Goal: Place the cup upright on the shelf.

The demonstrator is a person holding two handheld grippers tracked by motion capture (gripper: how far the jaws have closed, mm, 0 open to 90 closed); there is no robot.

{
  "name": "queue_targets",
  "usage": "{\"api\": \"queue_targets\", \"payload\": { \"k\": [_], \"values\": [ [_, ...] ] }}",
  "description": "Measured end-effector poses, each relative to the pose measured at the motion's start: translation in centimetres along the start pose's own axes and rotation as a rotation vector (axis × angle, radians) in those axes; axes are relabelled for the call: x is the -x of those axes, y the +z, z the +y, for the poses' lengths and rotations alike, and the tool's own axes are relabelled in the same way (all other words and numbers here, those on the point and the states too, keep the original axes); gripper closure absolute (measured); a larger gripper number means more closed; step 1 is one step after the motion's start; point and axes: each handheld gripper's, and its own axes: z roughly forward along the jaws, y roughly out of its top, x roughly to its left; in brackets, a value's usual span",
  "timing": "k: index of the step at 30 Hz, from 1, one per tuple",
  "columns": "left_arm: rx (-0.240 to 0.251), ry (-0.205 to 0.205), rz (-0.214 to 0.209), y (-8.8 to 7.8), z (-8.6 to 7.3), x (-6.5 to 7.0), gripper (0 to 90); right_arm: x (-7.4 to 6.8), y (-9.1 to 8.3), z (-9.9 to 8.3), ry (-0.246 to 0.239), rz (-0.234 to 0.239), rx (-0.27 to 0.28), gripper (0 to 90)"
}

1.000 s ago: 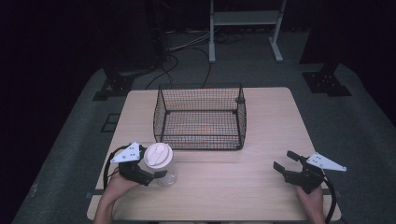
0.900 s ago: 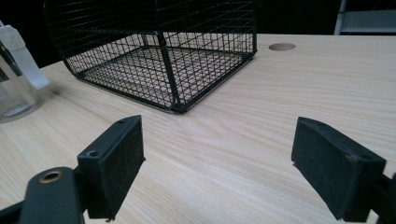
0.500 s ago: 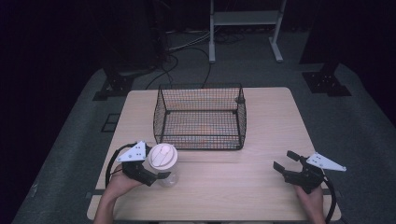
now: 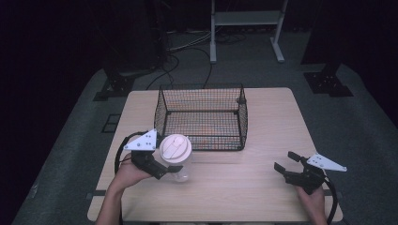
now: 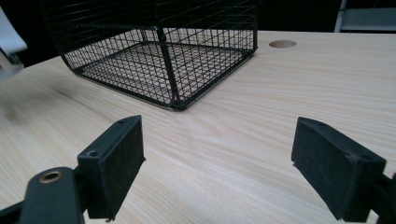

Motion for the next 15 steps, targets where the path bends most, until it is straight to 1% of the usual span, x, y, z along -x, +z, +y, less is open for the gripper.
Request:
{"api": "queue_targets", "payload": {
  "k": [1,2,5,6,7,8,11,13,15],
  "values": [
    [0.000,0.000,0.000,0.0,0.0,0.0,15.4,0.0,0.0,0.0,0.000,0.000,0.000,15.9],
    [-0.002,0.018,-0.005,0.0,1.1,-0.4,15.4,0.0,0.0,0.0,-0.001,0.000,-0.001,15.9],
    [-0.009,0.037,-0.010,0.2,2.5,-0.8,15.4,0.0,0.0,0.0,0.003,0.001,-0.001,15.9],
    [-0.014,0.046,-0.010,0.3,2.8,-1.0,15.4,0.0,0.0,0.0,0.004,0.001,-0.002,15.9],
    [-0.014,0.046,-0.010,0.3,2.8,-1.0,15.4,0.0,0.0,0.0,0.004,0.001,-0.002,15.9],
    [-0.032,0.058,-0.018,0.4,3.7,-1.4,15.4,0.1,0.0,0.0,0.001,0.001,-0.005,15.9],
    [-0.027,0.056,-0.024,0.5,4.7,-2.1,15.4,0.0,0.0,0.0,0.001,-0.005,-0.006,15.9],
    [-0.026,0.057,-0.031,0.6,5.3,-2.5,15.4,0.1,0.1,0.0,0.010,-0.007,-0.006,15.9],
    [-0.029,0.063,-0.029,0.7,6.0,-2.9,15.4,0.1,0.1,0.0,0.011,-0.007,-0.006,15.9]
  ]
}}
